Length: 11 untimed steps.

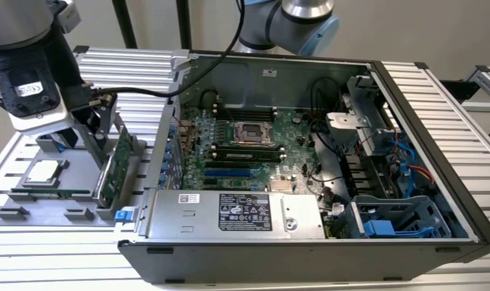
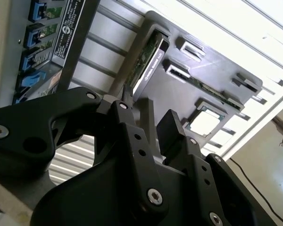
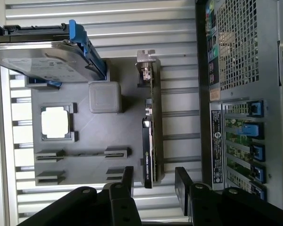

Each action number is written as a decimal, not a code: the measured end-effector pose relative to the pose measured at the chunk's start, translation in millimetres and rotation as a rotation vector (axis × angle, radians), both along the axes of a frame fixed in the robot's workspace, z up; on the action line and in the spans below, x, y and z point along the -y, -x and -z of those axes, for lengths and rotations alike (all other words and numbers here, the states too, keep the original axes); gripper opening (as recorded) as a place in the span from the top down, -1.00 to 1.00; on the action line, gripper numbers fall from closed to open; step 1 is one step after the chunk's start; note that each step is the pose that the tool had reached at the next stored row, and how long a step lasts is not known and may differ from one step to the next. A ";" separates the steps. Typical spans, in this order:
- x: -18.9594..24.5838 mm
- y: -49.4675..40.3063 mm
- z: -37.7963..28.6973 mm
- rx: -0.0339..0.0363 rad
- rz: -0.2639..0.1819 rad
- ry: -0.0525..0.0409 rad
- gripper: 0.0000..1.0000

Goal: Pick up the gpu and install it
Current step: 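Pick up the gpu and move the gpu toward the slot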

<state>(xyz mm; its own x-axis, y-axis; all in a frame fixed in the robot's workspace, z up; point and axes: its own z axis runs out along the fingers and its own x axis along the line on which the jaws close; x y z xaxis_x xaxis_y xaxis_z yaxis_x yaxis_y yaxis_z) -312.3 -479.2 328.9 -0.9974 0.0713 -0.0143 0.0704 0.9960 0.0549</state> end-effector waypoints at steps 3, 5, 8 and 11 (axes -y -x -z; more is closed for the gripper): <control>0.0 0.0 1.3 -0.0001 0.000 0.0001 -1.00; 0.0 0.0 2.1 -0.0001 0.000 0.0001 -1.00; 0.0 0.0 3.2 -0.0001 0.000 0.0001 -1.00; 0.0 0.0 4.2 -0.0002 0.000 0.0001 -1.00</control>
<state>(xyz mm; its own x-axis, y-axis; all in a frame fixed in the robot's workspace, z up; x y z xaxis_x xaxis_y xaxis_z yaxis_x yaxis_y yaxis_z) -312.4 -479.2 324.7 -0.9974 0.0713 -0.0142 0.0704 0.9960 0.0547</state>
